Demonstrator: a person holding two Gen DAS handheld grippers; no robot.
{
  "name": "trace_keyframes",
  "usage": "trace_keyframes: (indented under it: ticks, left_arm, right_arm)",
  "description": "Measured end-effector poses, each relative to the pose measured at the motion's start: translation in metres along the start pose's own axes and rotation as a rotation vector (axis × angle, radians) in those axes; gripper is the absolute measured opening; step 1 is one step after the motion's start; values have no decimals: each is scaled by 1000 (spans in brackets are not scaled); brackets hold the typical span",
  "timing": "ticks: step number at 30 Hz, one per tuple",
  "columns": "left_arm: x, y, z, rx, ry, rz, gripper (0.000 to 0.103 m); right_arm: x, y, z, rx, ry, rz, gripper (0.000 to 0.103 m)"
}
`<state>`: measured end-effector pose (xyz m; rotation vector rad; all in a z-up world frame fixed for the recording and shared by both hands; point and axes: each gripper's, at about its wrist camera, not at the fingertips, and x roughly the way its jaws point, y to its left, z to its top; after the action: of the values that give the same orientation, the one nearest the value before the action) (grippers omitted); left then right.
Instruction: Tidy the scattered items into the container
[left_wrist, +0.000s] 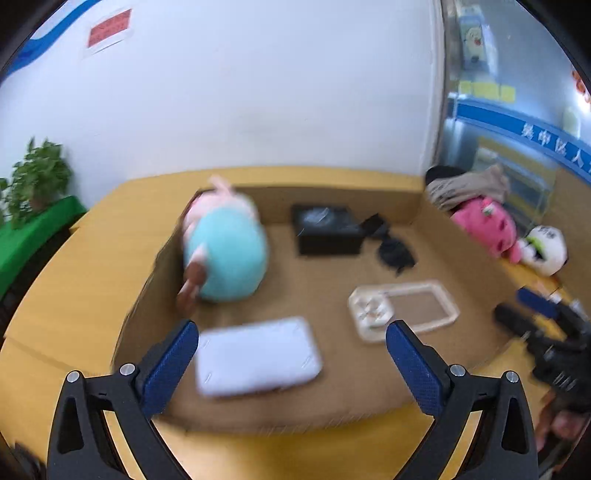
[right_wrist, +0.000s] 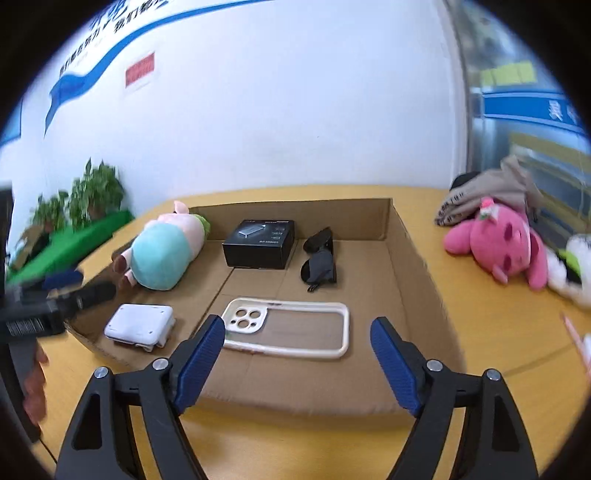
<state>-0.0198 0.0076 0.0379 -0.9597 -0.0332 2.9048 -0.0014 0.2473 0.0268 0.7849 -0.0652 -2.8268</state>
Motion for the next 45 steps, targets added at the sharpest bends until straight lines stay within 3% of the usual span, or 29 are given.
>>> trace_keyframes:
  ticks: [2, 5, 16, 22, 26, 45]
  left_arm:
    - [8, 7, -15, -5, 14, 27, 103]
    - [10, 6, -25, 9, -32, 55, 103]
    - [4, -2, -41, 36, -160, 85, 103]
    - [4, -3, -42, 30, -159, 92, 103]
    - [4, -3, -42, 29, -158, 92, 103]
    - [3, -3, -42, 29, -158, 92, 103]
  right_arm:
    - [14, 4, -8, -15, 58, -9, 81]
    - [12, 9, -15, -72, 20, -46, 83]
    - [13, 7, -21, -66, -21, -48, 89]
    - [15, 6, -21, -63, -18, -47, 91]
    - [17, 8, -21, -74, -13, -1, 102]
    - [17, 8, -20, -75, -15, 7, 103]
